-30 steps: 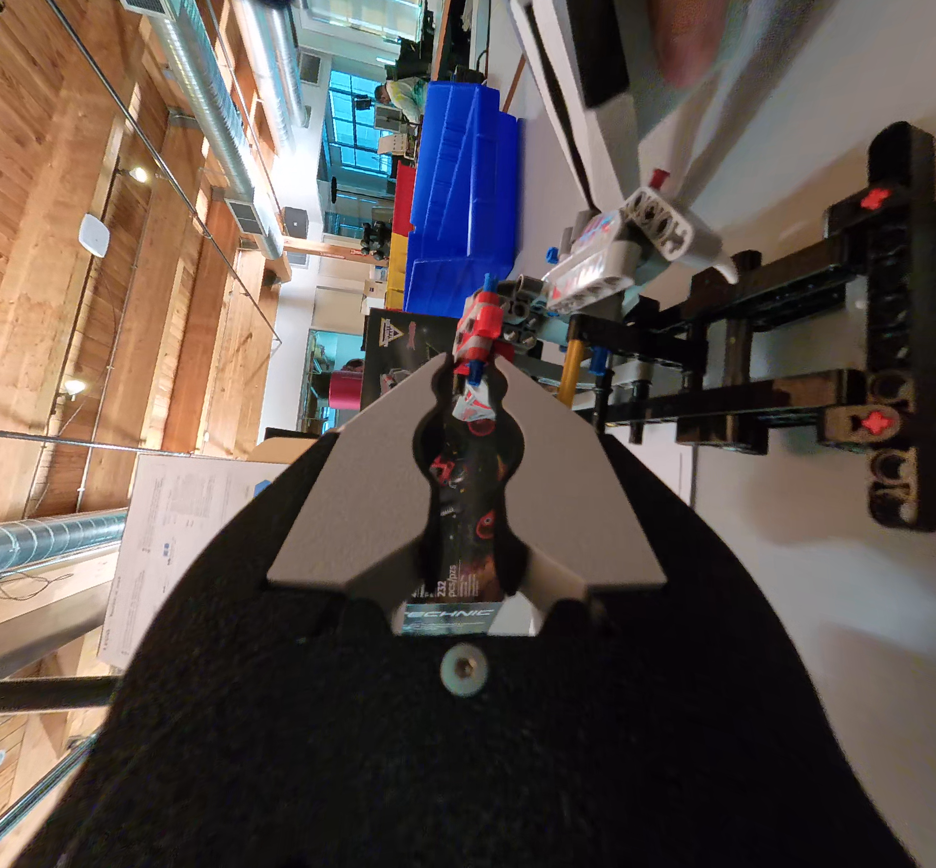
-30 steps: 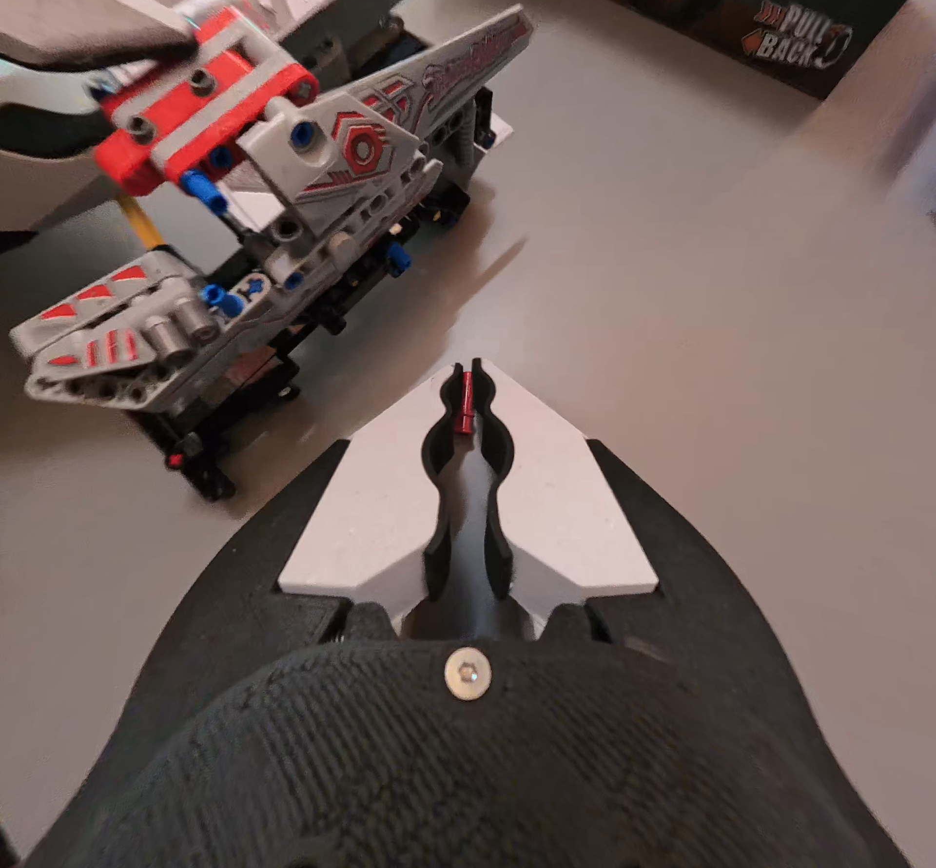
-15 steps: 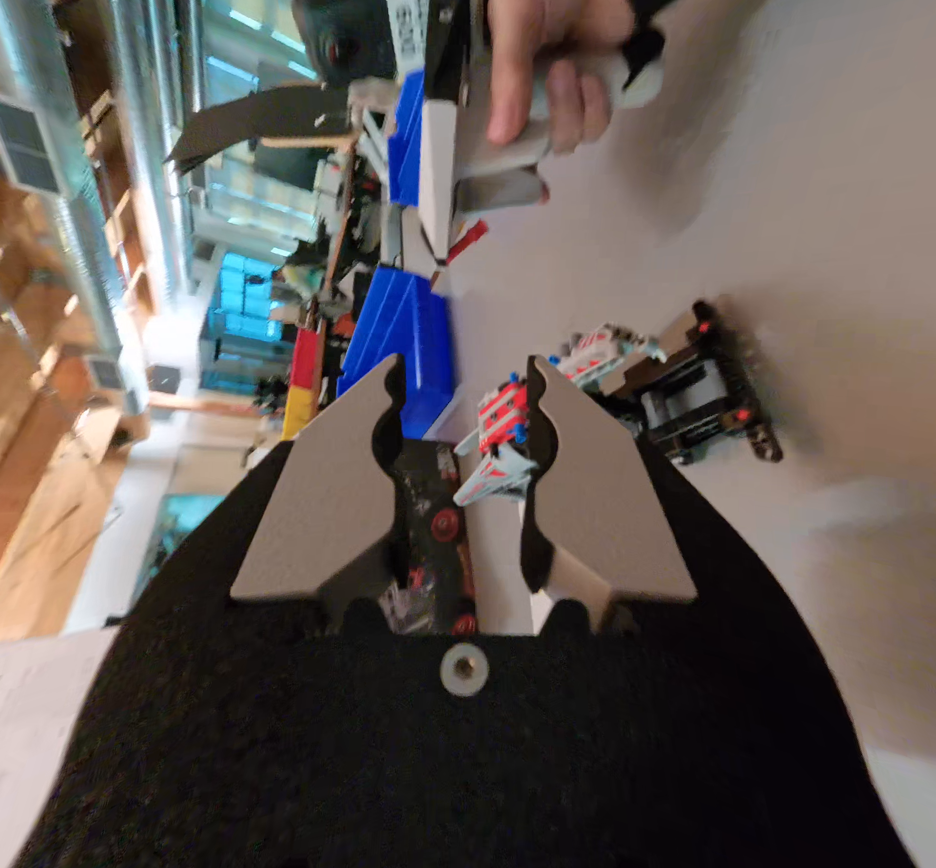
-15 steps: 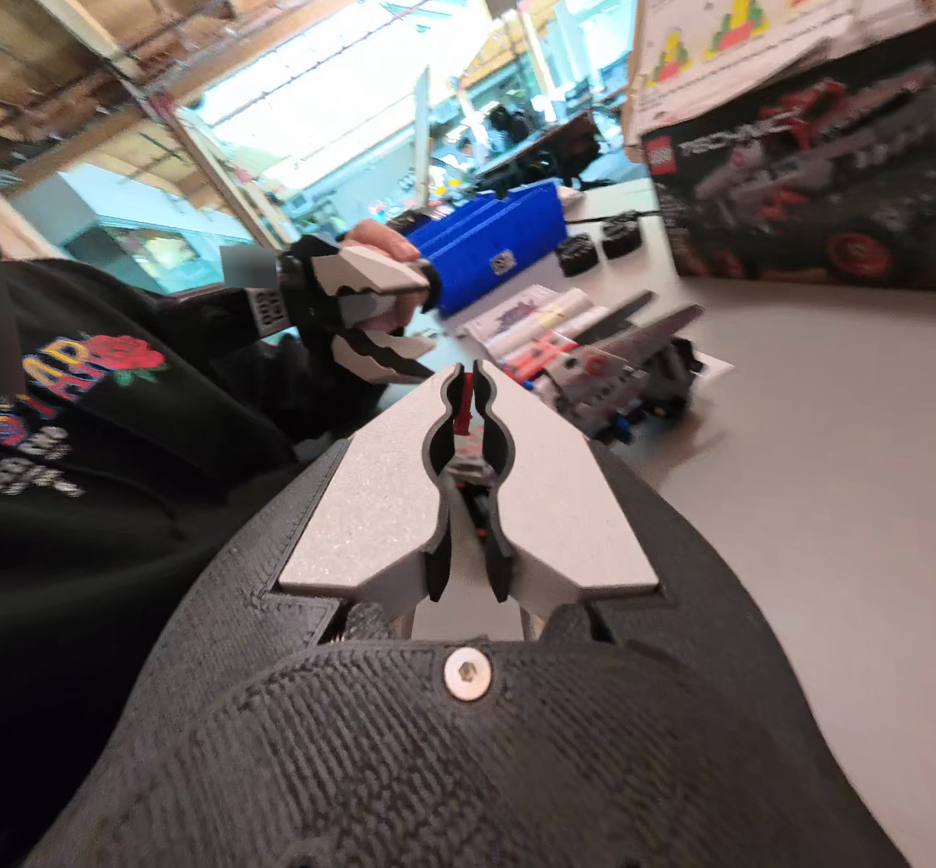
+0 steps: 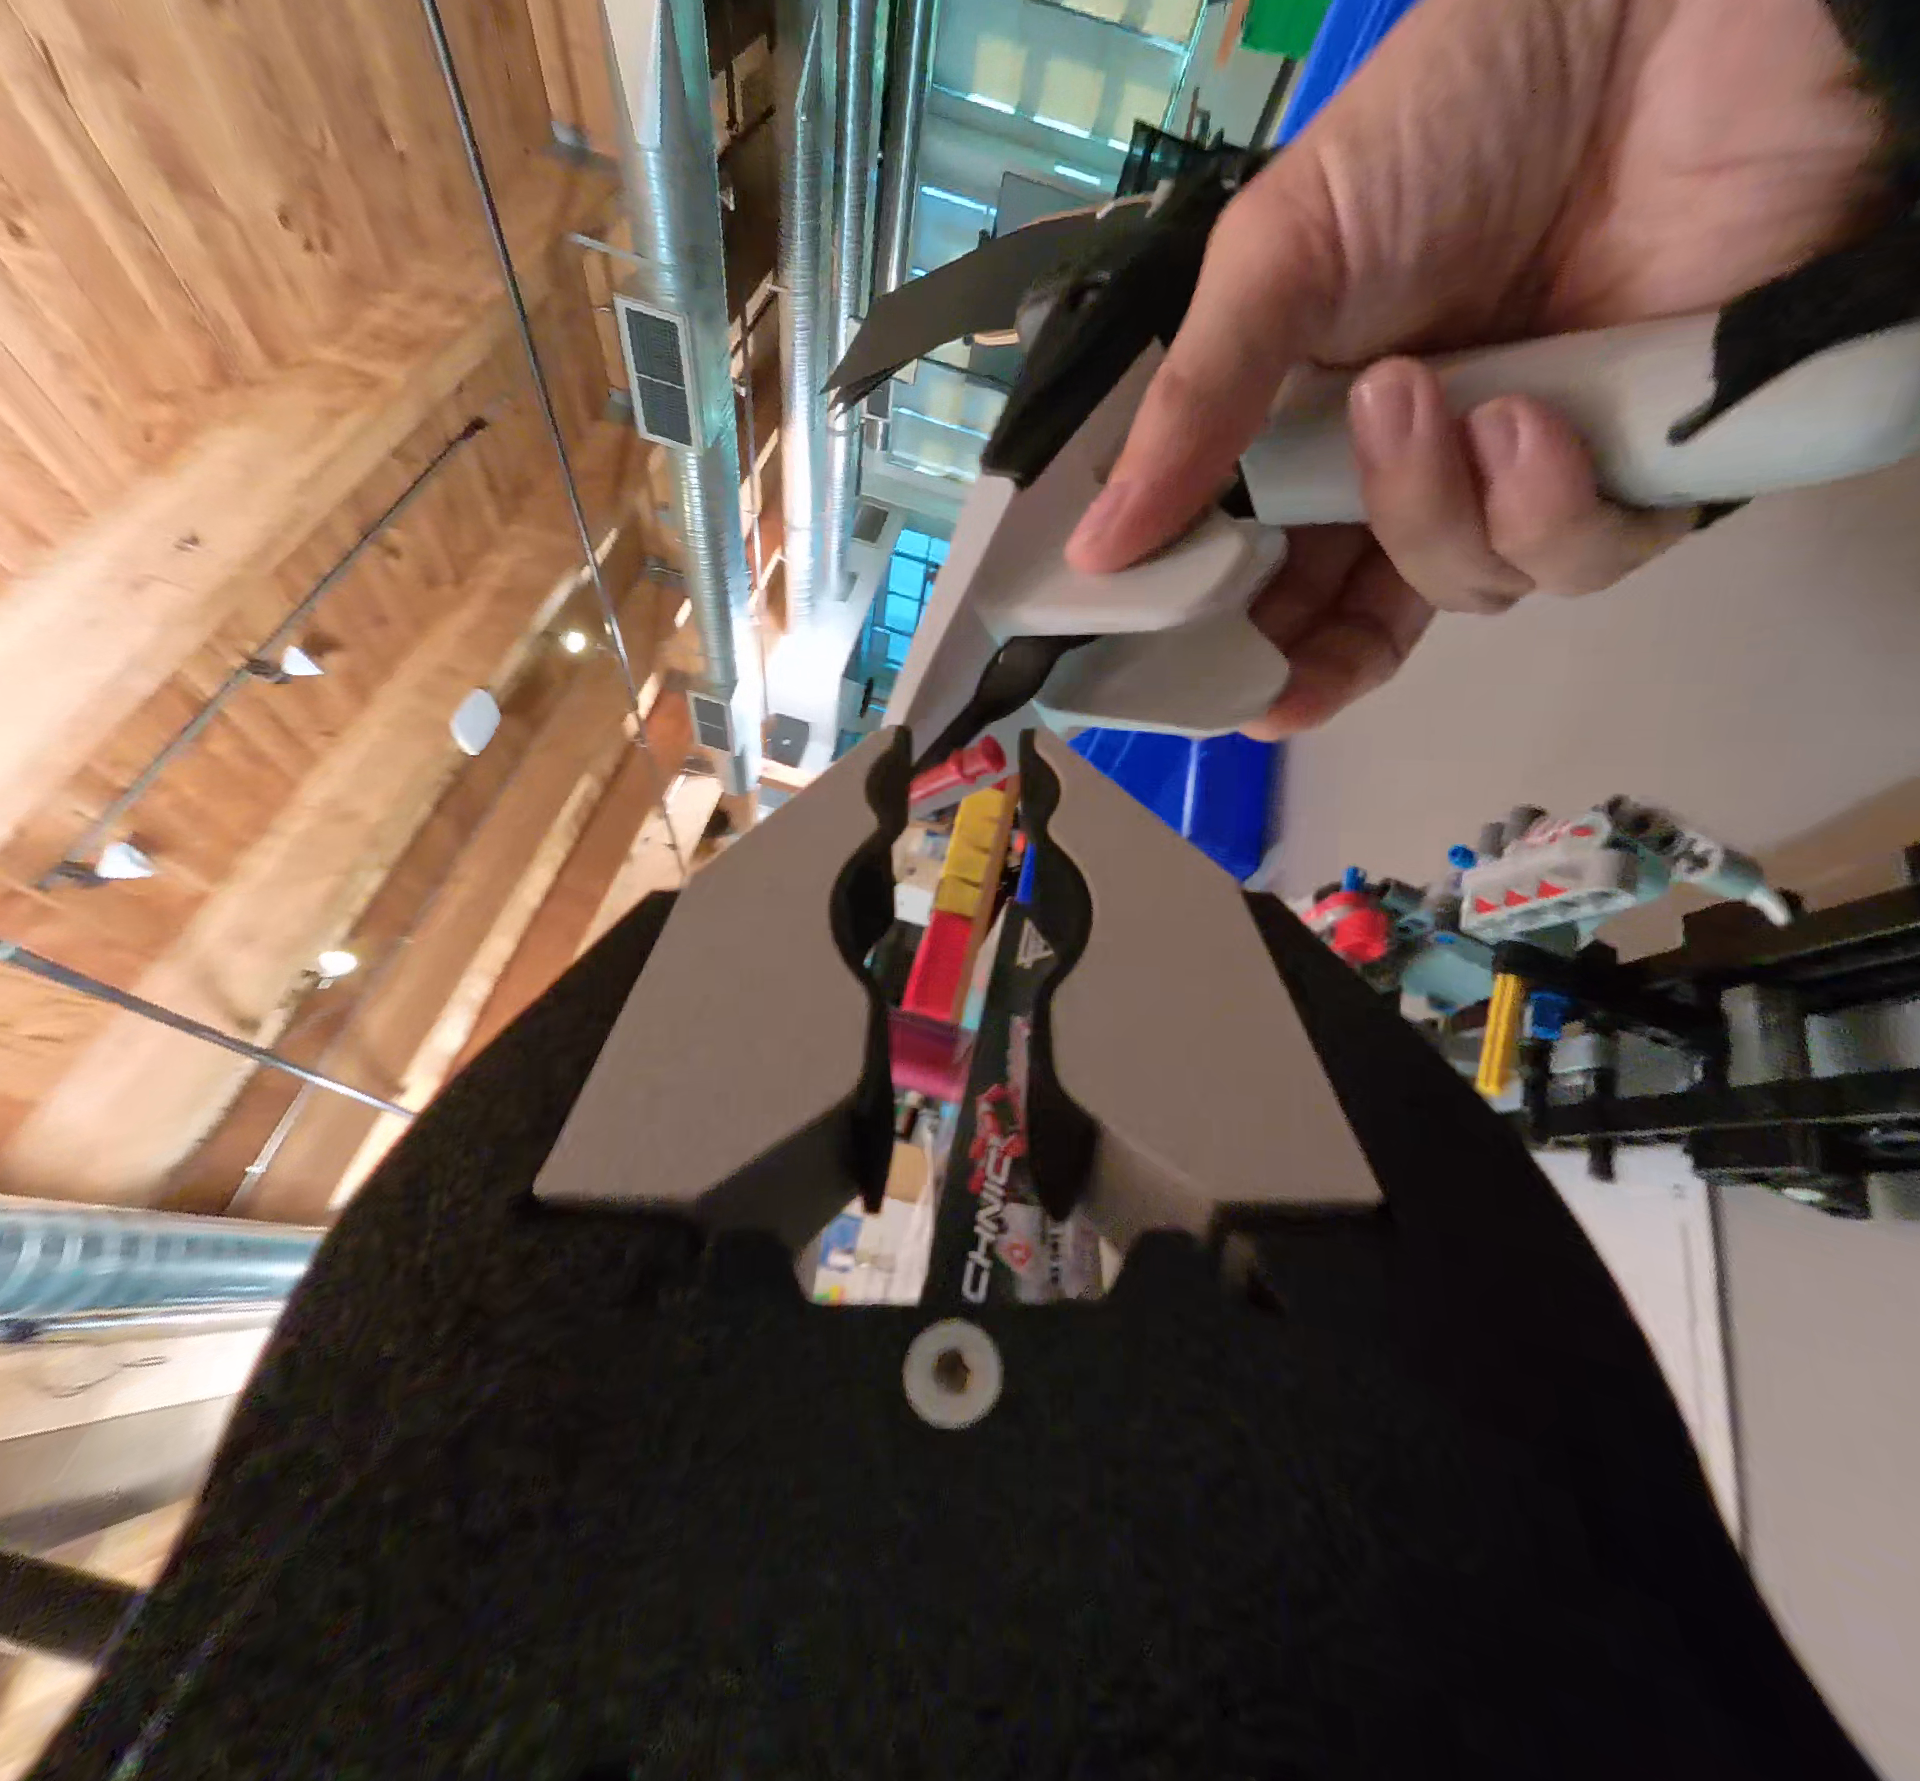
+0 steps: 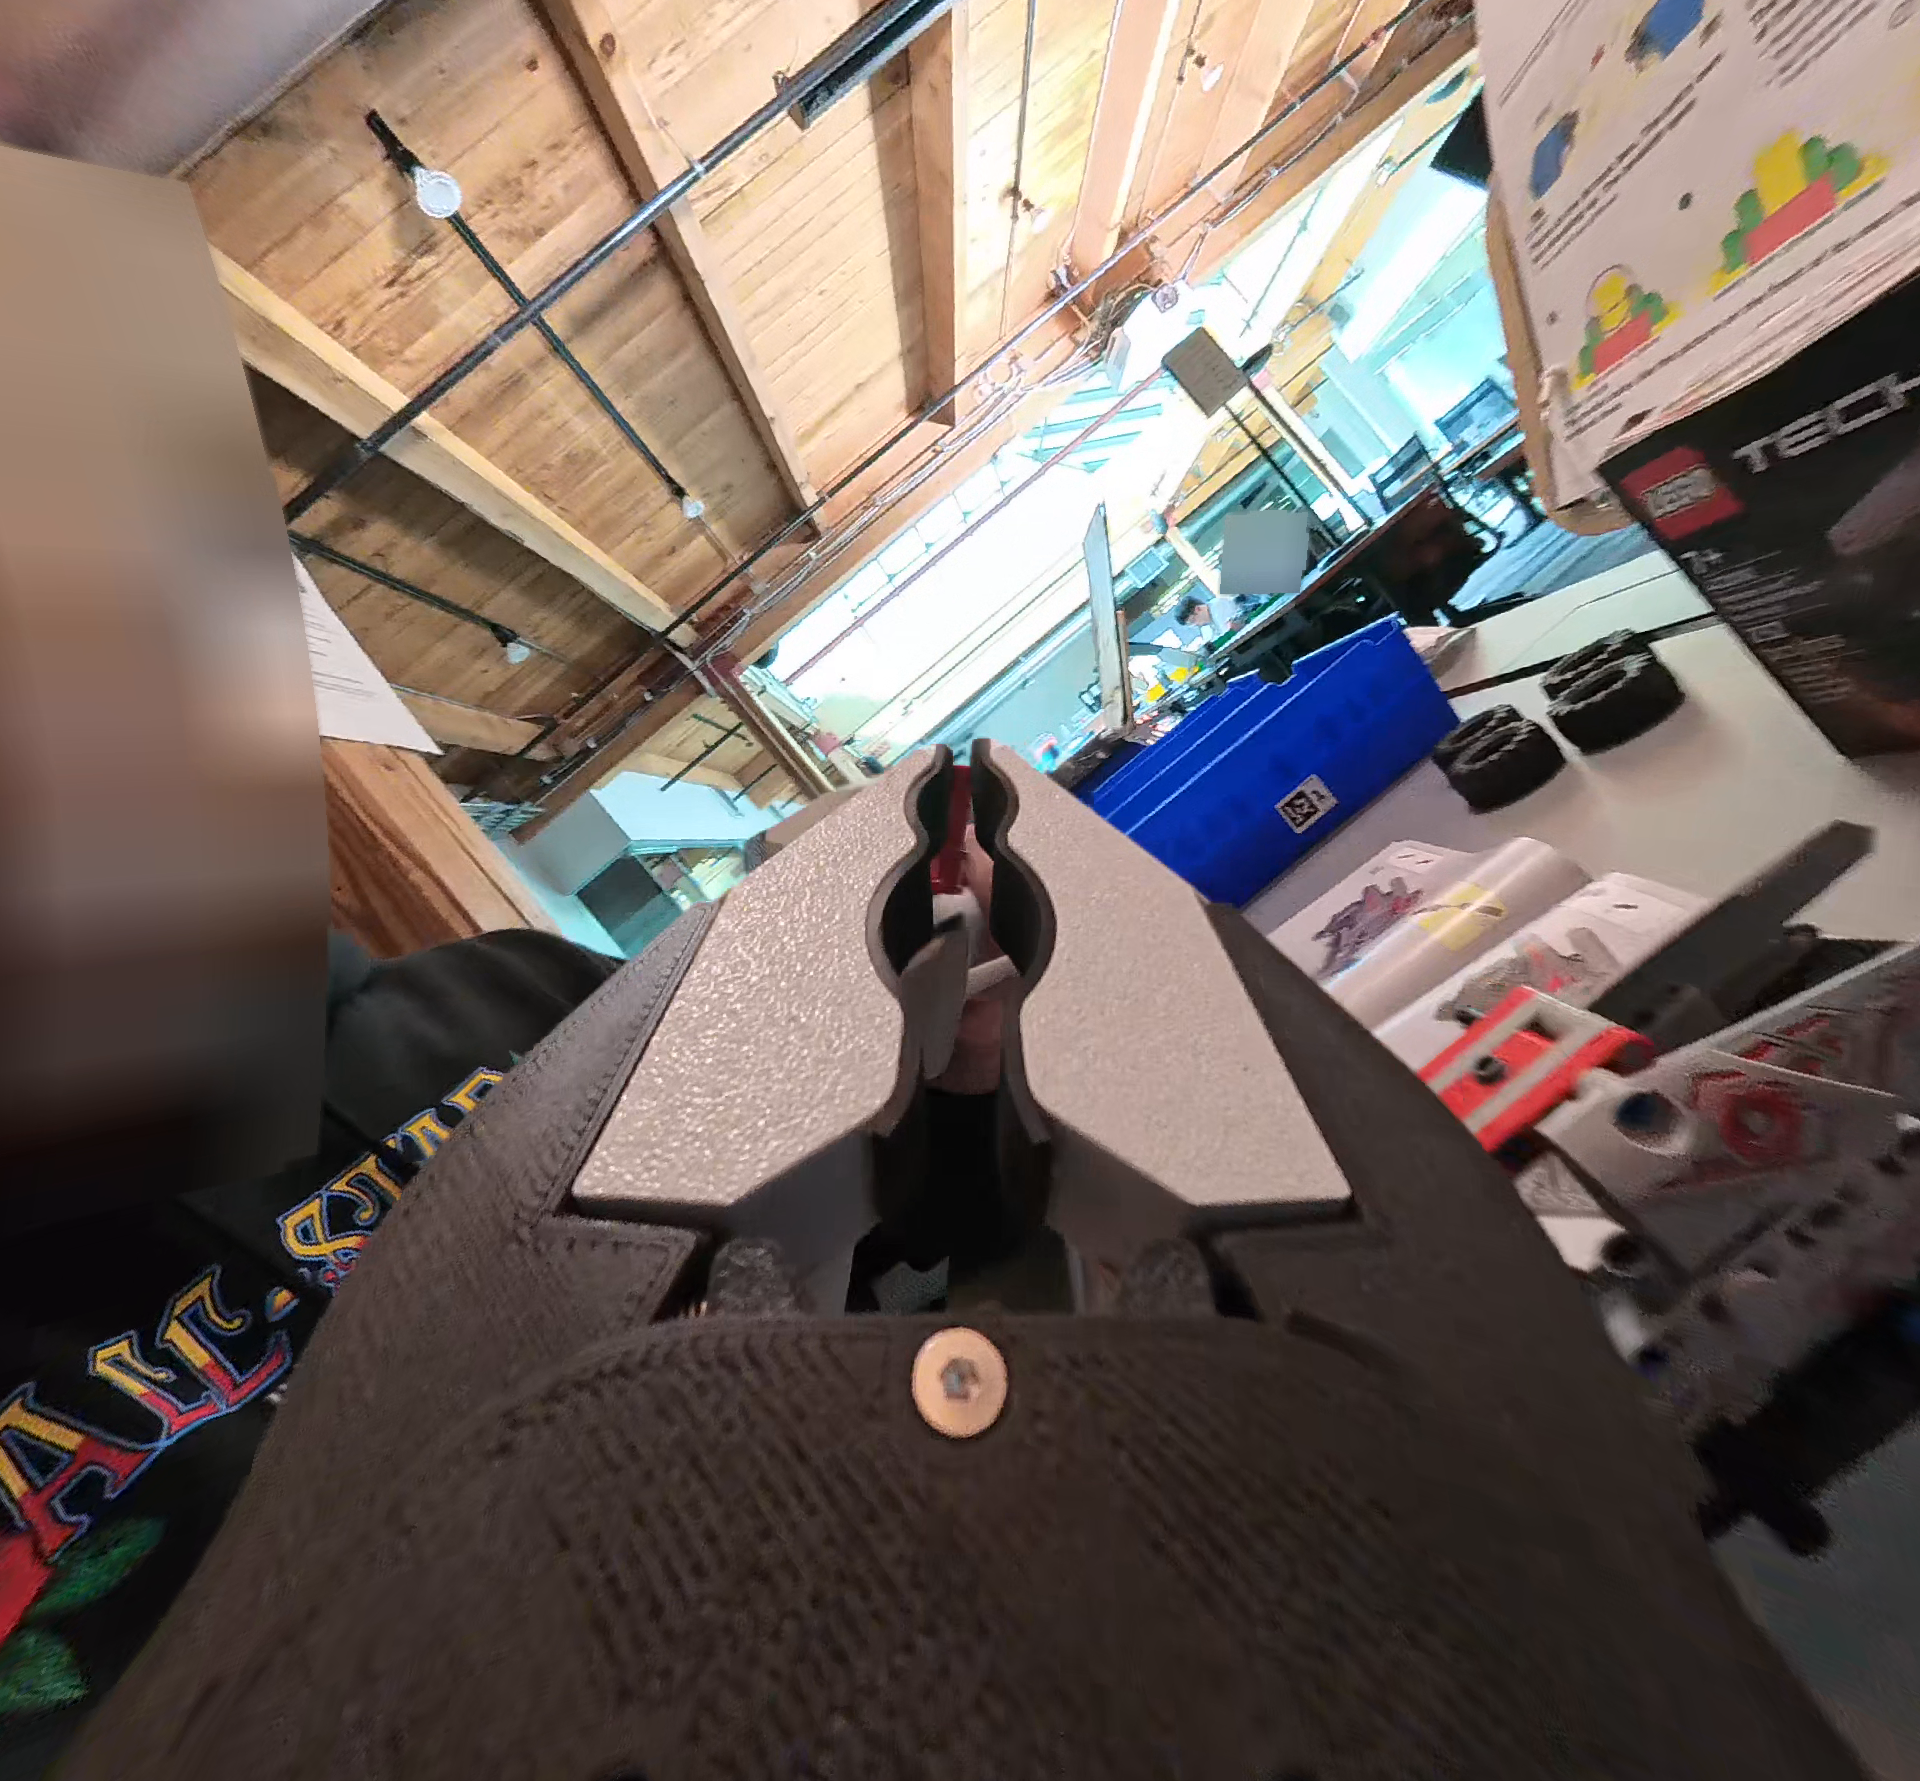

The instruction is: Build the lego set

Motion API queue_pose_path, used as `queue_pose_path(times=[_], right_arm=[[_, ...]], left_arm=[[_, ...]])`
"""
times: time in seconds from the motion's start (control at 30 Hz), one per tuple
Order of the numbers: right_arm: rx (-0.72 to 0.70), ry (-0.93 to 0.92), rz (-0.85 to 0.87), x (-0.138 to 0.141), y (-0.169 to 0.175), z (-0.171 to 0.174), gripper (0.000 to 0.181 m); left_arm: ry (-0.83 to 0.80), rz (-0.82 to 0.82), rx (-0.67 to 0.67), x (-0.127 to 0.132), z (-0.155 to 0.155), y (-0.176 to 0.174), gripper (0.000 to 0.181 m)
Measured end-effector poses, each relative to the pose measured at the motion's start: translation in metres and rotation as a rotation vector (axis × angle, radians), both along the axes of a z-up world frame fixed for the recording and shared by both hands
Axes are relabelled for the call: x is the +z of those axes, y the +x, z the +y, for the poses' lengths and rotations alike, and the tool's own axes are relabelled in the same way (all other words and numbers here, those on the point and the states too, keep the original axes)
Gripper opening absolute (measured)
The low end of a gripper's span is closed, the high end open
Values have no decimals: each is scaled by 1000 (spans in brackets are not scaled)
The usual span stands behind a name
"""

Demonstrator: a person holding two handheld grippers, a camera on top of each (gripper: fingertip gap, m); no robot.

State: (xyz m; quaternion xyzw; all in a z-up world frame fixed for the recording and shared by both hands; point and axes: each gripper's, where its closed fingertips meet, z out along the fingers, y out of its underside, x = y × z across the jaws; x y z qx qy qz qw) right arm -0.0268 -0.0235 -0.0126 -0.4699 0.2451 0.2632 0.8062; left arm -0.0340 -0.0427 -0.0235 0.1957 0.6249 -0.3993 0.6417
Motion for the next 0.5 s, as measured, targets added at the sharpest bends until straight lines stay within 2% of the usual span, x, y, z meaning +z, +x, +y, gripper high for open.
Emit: queue_pose_path(times=[0.1, 0.23, 0.37, 0.43, 0.5], right_arm=[[19, 17, 11, 4, -4, 5, 2], [32, 33, 21, 7, -6, 6, 2], [6, 9, -12, 8, -6, -3, 1], [18, -39, -47, 6, -12, -5, 9], [9, -86, -74, 6, -15, -1, 8]], left_arm=[[10, -90, 37, 3, 3, 1, 9], [-22, -140, 16, 9, 1, -6, 7], [-84, -113, 15, 19, 8, -4, 7], [-126, -58, 19, 22, 11, 1, 7], [-141, -51, 10, 24, 11, 0, 7]])
